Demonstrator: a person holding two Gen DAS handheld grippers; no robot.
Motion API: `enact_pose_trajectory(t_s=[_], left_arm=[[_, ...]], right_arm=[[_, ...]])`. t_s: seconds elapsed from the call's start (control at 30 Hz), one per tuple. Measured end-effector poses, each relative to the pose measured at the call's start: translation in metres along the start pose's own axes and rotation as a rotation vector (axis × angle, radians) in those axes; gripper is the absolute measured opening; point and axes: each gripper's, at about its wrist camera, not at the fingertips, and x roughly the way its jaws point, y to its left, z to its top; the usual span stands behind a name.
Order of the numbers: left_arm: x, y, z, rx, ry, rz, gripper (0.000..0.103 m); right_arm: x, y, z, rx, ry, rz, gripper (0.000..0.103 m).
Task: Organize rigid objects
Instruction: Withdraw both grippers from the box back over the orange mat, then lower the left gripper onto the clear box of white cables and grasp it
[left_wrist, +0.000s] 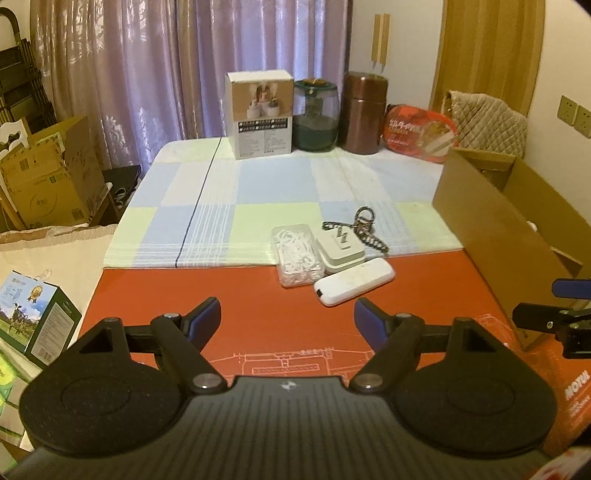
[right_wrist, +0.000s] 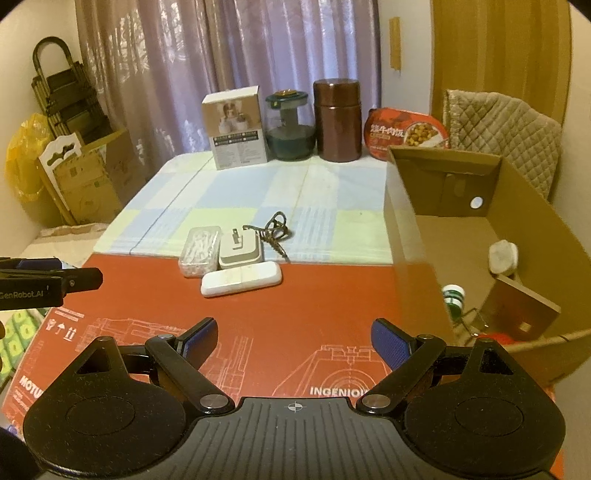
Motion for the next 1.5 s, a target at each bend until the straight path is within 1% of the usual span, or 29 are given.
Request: enact_pose_trajectory(t_s=[0.27, 0.47, 0.57, 0.73, 0.93, 1.0, 1.17, 1.23, 1.3, 1.5], left_arm=[[0.055, 0.005, 0.000, 0.004, 0.034, -0.006, 0.076], [0.095, 0.003, -0.001, 0.027, 0.051, -0.015, 0.076], [0.113, 0.000, 0.004, 0.024, 0.056, -0.032, 0.076], [0.145, -0.002, 0.014, -0.010, 0.060, -0.072, 0.076], [0.177, -0.007, 0.017, 0.022, 0.079, -0.043, 0.074], [0.184, -0.007, 0.017, 0.026, 0.081, -0.036, 0.070], [0.192, -0.008, 0.021, 0.029, 0.074, -0.040, 0.066], [0.195, -0.009, 0.022, 0.040, 0.073, -0.042, 0.062], [0.197, -0.009, 0.024, 0.037, 0.075, -0.046, 0.055], [0.193, -0.005, 0.022, 0.047, 0.088, -0.048, 0.052]], right_arm=[[0.053, -0.001, 0.003, -0.030, 0.018, 0.022, 0.087], [0.095, -0.003, 0.001, -0.094, 0.027, 0.056, 0.087], [0.116, -0.004, -0.001, -0.128, 0.041, 0.058, 0.087], [0.143, -0.007, 0.001, -0.159, 0.044, 0.071, 0.087], [0.161, -0.012, 0.008, -0.169, 0.039, 0.071, 0.087], [0.166, -0.013, 0.009, -0.171, 0.038, 0.084, 0.087], [0.175, -0.011, 0.010, -0.192, 0.043, 0.104, 0.087], [0.179, -0.010, 0.011, -0.203, 0.049, 0.115, 0.087], [0.183, -0.007, 0.012, -0.214, 0.050, 0.120, 0.087], [0.191, 0.000, 0.015, -0.252, 0.046, 0.147, 0.087]])
